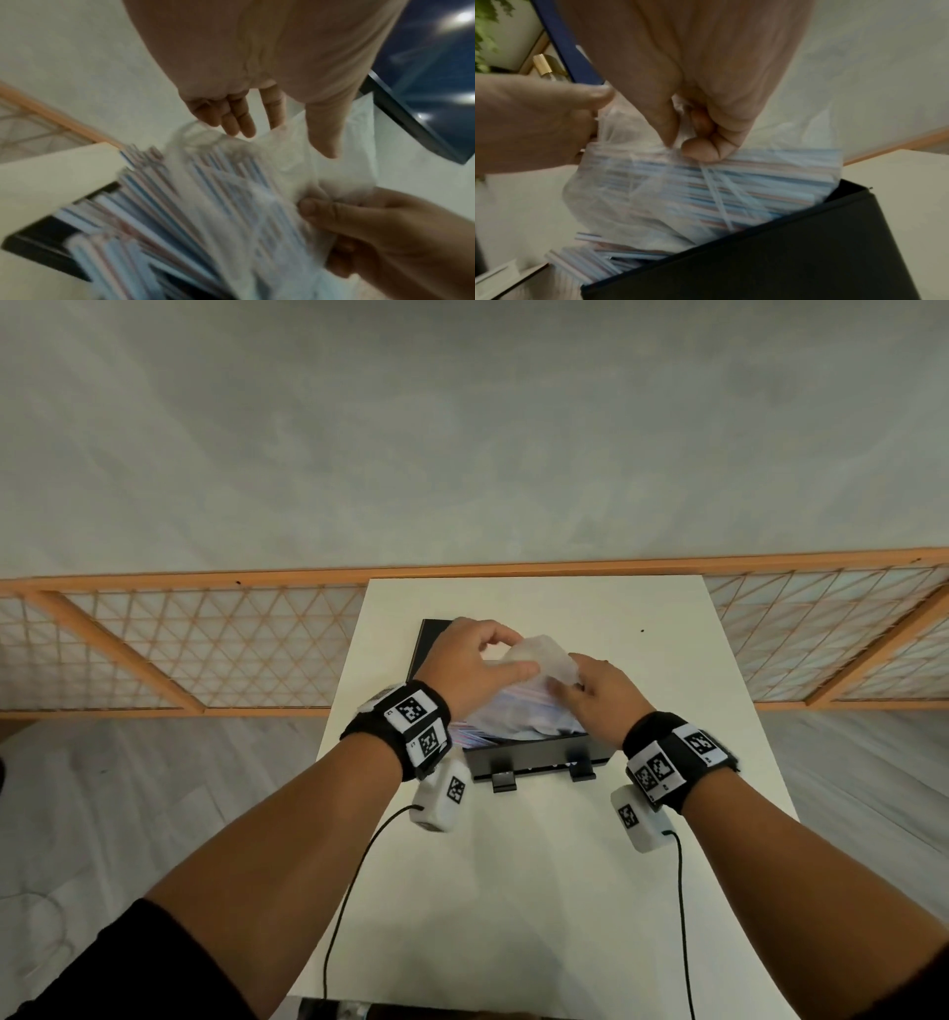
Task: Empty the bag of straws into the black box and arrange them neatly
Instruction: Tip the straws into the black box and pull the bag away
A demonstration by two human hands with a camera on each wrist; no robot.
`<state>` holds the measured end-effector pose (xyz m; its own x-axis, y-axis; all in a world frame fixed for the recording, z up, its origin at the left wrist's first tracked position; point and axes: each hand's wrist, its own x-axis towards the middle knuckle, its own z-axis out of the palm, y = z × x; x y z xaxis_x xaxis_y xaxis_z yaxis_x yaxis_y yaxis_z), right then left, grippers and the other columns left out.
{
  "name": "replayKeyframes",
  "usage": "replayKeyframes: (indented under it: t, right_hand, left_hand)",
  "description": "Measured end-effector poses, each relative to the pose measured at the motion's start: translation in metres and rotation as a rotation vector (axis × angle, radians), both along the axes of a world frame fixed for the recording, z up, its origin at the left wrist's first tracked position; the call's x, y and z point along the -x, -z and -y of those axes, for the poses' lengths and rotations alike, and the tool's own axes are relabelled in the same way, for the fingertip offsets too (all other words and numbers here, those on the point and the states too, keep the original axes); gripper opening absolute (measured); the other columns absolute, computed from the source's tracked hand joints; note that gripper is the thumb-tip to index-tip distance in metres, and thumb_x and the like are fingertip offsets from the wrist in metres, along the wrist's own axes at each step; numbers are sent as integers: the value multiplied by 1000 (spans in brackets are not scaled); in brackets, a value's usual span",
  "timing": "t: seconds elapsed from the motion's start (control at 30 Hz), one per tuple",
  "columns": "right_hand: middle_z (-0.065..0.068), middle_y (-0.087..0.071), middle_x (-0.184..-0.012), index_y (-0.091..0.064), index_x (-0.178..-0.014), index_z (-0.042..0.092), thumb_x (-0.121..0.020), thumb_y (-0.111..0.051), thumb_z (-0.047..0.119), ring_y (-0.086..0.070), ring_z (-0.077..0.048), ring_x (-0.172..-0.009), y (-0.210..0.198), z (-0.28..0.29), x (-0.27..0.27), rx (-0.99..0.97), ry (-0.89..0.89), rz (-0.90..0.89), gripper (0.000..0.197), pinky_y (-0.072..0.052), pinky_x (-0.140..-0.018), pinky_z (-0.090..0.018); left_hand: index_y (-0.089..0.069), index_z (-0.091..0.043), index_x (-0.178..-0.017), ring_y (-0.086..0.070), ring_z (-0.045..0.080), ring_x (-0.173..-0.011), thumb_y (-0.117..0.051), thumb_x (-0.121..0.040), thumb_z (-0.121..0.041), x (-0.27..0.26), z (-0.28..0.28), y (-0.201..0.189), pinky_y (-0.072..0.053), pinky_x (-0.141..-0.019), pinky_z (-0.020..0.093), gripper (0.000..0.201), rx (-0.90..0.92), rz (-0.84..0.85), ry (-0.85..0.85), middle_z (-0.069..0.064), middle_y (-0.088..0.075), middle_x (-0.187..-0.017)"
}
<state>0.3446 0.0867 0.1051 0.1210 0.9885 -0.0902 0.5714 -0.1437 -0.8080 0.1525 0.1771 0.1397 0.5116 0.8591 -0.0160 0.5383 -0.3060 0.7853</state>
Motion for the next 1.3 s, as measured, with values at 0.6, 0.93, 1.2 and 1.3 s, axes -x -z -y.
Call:
replayKeyframes:
  t: [0.6, 0.93, 1.2, 1.3]
  right_hand:
    - [0, -63, -106, -67, -113, 26, -89, -68, 27, -62, -25, -93, 15, 18, -58, 214, 21, 272, 24, -49, -75, -33]
    - [-6, -57, -93, -65, -98, 13, -98, -53, 13, -55, -26, -84, 22, 8, -45, -52, 50, 461, 12, -40, -71, -31]
    - [-9, -66, -102, -58, -106, 13, -91, -55, 10, -62, -30, -87, 16, -8, -33, 120, -168, 836, 15, -42, -68, -32]
    - [-5, -59, -104, -65, -111, 14, -95, -58, 17, -61, -28, -93, 13, -7, -39, 63, -14, 684, 18, -46, -74, -30]
  left_hand:
    - [-76, -21, -110, -57, -3, -64, -61, -100, -20, 49, -3, 39, -46, -71, 22, 18, 82, 23, -113, -19, -63, -73]
    - [-74, -25, -88, -64, 29, -78, -59, -100, -23, 55, -10, 37, -49, -70, 28, 19, 16, 4, -96, 6, -71, -80]
    - [-76, -27, -116, -68, 8, -90, -58, -101, -27, 48, -10, 20, -54, -83, 29, 23, 6, 44, -102, -16, -74, -97]
    - [-76, -24, -114, -68, 11, -87, -57, -102, -27, 51, -11, 22, -54, -77, 26, 23, -9, -4, -118, -11, -73, -96]
